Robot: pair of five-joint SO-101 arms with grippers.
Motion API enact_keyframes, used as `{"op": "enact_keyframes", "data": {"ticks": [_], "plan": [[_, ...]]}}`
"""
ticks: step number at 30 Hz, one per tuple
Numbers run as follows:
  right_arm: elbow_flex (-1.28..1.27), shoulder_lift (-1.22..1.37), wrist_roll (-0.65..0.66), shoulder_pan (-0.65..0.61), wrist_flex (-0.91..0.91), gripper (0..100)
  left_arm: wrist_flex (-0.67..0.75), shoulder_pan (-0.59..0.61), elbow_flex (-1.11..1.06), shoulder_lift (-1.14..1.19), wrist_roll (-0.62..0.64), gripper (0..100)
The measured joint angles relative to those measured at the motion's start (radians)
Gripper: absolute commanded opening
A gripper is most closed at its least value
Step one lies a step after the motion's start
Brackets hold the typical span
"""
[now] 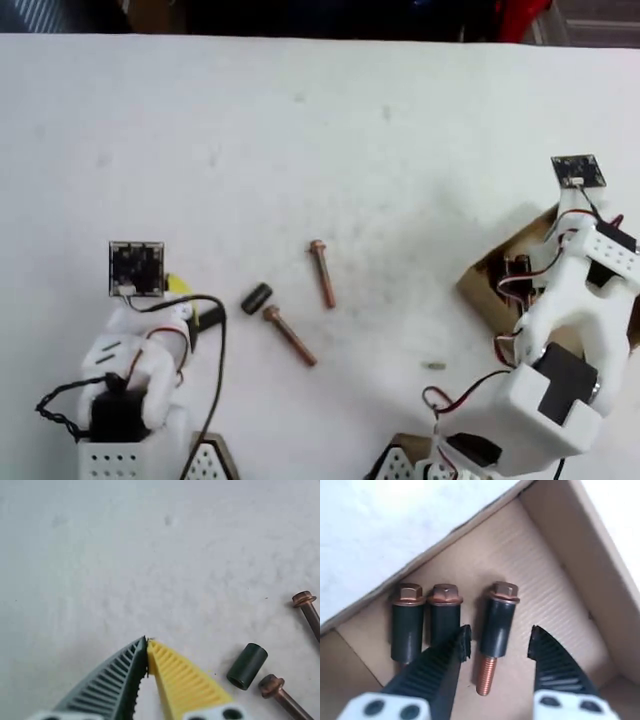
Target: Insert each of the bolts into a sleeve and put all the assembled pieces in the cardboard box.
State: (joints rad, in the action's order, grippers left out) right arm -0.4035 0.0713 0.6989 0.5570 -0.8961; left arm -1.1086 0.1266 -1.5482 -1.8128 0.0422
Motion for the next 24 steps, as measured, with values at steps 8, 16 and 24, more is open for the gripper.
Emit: {"op": "enact_keyframes", "data": {"ticks": [8,16,24], "plan": [[0.000,-0.195,-0.002,-0.132,-0.110,12.4,0.000,0.000,0.000,0.000,0.000,2],[0.000,-0.519,-0.160,-0.394,-0.313,12.5,0.000,0.054,0.000,0.000,0.000,2],[0.000,-0.689,-0.353,-0.756,-0.451,12.5,0.000,0.150,0.000,0.000,0.000,2]]}}
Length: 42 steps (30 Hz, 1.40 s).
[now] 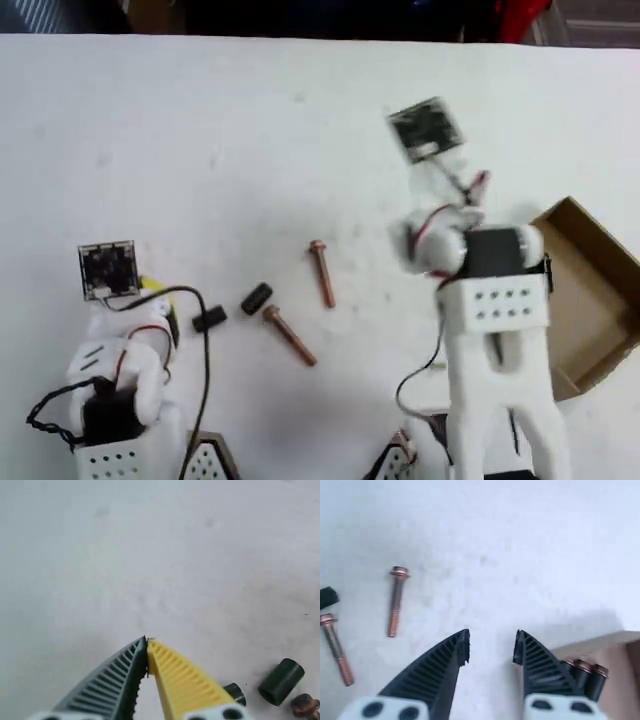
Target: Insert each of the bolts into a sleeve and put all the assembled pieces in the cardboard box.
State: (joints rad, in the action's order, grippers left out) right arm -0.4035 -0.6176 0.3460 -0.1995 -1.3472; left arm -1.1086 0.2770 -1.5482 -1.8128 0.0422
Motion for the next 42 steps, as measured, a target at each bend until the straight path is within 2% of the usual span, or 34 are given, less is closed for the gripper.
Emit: {"op": "enact_keyframes", "data": {"ticks": [4,8,14,19,29,37,42], "plan": [[-0.052,-0.006,-0.054,-0.181,0.011,12.4,0.000,0.032,0.000,0.000,-0.002,2],[-0.175,-0.006,-0.063,-0.334,0.120,12.4,0.000,0.064,0.000,0.000,-0.002,2],[-0.365,-0.005,-0.063,-0.450,0.370,12.4,0.000,0.100,0.000,0.000,-0.002,2],[-0.437,-0.005,-0.049,-0.483,0.460,12.4,0.000,0.138,0.000,0.000,-0.002,2],[-0.505,-0.005,0.147,-0.578,0.470,12.4,0.000,0.146,0.000,0.000,-0.002,2],[-0.572,-0.005,0.212,-0.578,0.528,12.5,0.000,0.146,0.000,0.000,-0.002,2],[-0.657,-0.005,0.311,-0.578,0.624,12.5,0.000,0.146,0.000,0.000,-0.002,2]]}}
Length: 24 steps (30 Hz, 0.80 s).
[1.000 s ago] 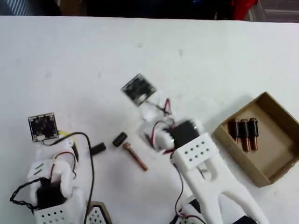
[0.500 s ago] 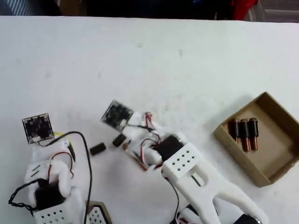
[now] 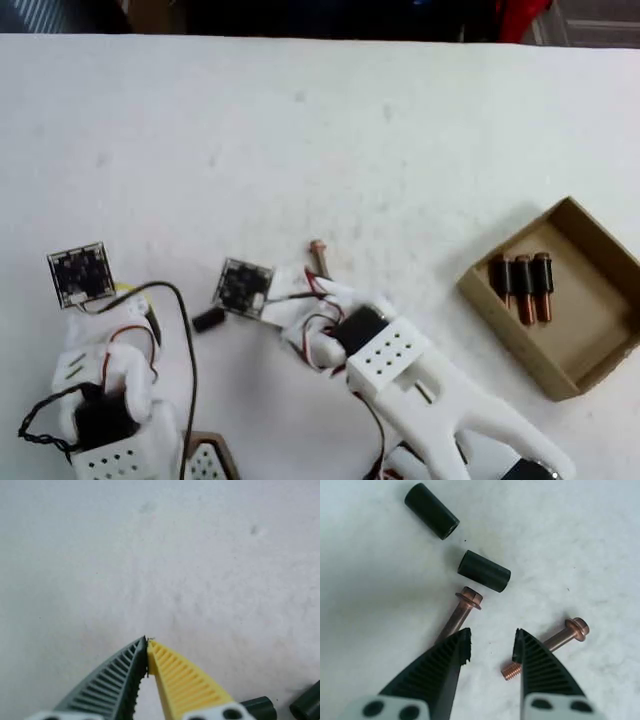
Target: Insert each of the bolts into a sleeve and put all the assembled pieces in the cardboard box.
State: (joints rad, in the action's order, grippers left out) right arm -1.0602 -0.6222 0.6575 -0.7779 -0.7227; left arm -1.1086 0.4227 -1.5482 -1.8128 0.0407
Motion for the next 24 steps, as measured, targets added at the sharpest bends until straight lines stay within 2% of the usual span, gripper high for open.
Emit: {"op": "enact_keyframes", "data": {"ticks": [8,15,24], "plan": [[-0.044,0.000,0.023,0.000,0.146,12.6,0.000,0.000,0.000,0.000,0.000,2],[-0.044,0.000,0.023,-0.071,0.169,12.6,0.000,0.002,0.000,0.000,0.000,2],[-0.025,0.081,0.023,-0.081,0.252,12.6,-0.074,0.063,0.000,0.000,0.000,2]]}}
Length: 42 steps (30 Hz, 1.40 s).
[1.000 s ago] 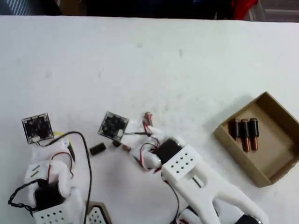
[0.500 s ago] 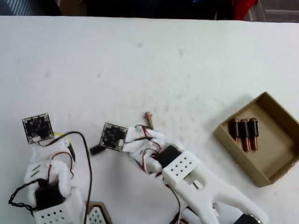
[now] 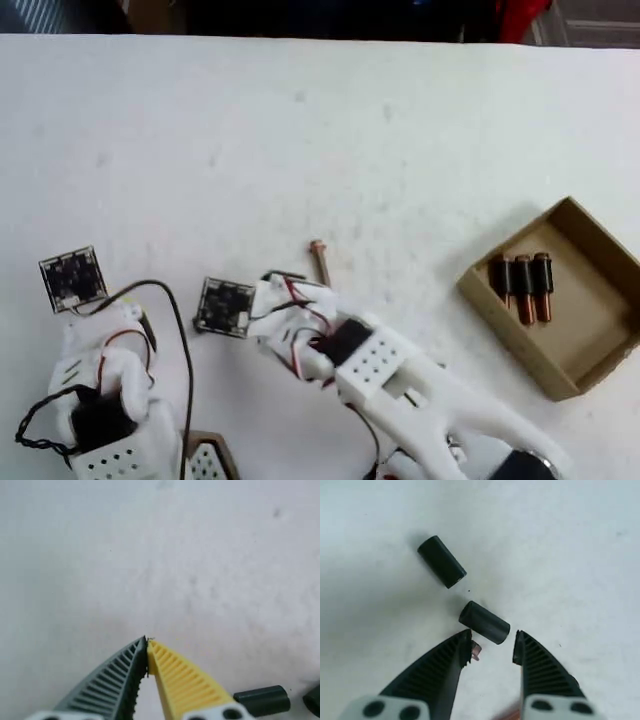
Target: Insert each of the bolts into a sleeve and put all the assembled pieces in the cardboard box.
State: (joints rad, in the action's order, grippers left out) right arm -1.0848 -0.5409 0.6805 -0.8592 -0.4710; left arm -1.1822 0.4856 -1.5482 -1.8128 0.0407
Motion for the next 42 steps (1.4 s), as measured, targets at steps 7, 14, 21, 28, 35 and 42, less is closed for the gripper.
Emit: {"op": "enact_keyframes", "data": {"ticks": [7,14,21,28,35,42], "plan": [[0.135,0.245,0.000,0.014,0.002,12.6,0.000,0.000,0.000,0.000,0.000,2],[0.221,0.391,0.000,0.015,0.002,12.6,0.000,0.000,0.000,0.000,0.000,2],[0.295,0.477,0.000,0.009,0.012,12.6,0.000,0.000,0.000,0.000,0.000,2],[0.373,0.559,0.000,0.008,0.017,12.6,0.000,0.000,0.000,0.000,0.000,2],[0.388,0.569,0.002,0.006,0.020,12.6,0.000,0.000,0.000,0.000,0.000,2],[0.382,0.493,0.005,0.009,-0.017,12.6,0.000,0.000,0.000,0.000,0.000,2]]}}
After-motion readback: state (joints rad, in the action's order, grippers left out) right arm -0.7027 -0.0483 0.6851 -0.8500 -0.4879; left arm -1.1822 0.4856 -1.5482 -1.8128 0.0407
